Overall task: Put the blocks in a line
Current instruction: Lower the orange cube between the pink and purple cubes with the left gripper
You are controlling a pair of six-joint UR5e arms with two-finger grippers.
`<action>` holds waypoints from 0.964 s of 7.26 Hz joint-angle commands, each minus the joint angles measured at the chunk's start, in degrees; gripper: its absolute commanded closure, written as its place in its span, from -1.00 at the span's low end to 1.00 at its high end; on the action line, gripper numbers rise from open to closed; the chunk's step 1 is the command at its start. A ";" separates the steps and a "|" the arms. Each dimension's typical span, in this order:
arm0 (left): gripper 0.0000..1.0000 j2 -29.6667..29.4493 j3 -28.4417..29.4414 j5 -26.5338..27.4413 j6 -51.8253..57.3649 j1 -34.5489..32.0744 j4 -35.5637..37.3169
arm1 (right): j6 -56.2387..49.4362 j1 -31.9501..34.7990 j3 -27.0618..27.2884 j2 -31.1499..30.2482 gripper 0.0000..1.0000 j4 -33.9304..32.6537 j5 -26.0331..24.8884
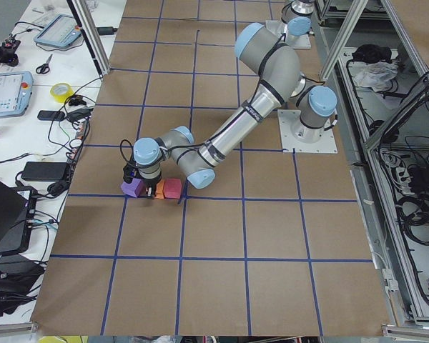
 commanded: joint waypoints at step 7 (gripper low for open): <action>0.74 -0.34 -0.53 -1.62 -0.33 -0.06 0.74 | -0.44 0.00 0.00 -0.05 -1.00 0.34 -0.37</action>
